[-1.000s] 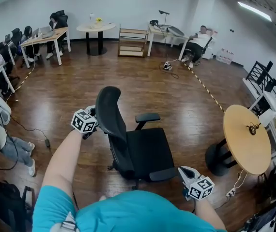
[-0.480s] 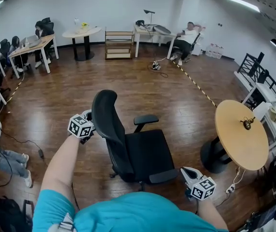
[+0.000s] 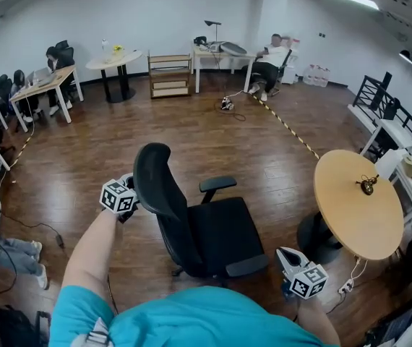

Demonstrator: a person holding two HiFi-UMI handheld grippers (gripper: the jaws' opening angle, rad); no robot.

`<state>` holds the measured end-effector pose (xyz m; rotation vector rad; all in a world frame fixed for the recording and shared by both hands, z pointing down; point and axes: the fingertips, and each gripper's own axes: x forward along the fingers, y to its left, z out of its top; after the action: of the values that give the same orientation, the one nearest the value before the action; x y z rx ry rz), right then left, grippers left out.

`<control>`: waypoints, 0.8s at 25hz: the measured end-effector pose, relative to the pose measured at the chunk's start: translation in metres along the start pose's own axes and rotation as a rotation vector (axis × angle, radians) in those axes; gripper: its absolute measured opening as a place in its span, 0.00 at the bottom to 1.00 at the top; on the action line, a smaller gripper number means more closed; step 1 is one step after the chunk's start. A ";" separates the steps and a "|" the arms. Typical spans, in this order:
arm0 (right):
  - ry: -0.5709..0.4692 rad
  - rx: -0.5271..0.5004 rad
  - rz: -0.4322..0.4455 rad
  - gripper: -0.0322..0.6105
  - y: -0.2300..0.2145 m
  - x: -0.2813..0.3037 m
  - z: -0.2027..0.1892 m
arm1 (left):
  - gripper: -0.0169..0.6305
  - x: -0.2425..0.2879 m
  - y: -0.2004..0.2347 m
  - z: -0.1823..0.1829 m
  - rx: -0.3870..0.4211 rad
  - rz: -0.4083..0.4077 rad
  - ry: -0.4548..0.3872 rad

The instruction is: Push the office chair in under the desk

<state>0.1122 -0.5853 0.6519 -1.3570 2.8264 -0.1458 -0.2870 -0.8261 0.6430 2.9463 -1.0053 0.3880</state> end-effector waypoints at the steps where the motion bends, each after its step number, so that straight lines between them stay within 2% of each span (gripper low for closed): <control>1: 0.004 -0.009 0.013 0.05 -0.016 -0.009 0.002 | 0.55 0.011 -0.006 0.003 -0.001 0.007 0.009; 4: 0.036 -0.023 0.058 0.05 -0.056 -0.040 0.011 | 0.55 0.037 -0.024 0.018 -0.010 0.031 0.044; 9: 0.065 -0.048 0.081 0.05 -0.090 -0.067 0.035 | 0.55 0.042 -0.030 0.035 -0.037 0.076 0.056; 16: 0.088 -0.047 0.069 0.05 -0.110 -0.063 0.030 | 0.55 0.069 -0.015 0.038 -0.064 0.075 0.042; 20: 0.099 -0.061 0.068 0.05 -0.105 -0.044 0.033 | 0.57 0.082 0.005 0.039 -0.076 0.054 0.027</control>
<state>0.2231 -0.6186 0.6267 -1.2976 2.9778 -0.1300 -0.2180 -0.8827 0.6243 2.8441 -1.0737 0.3799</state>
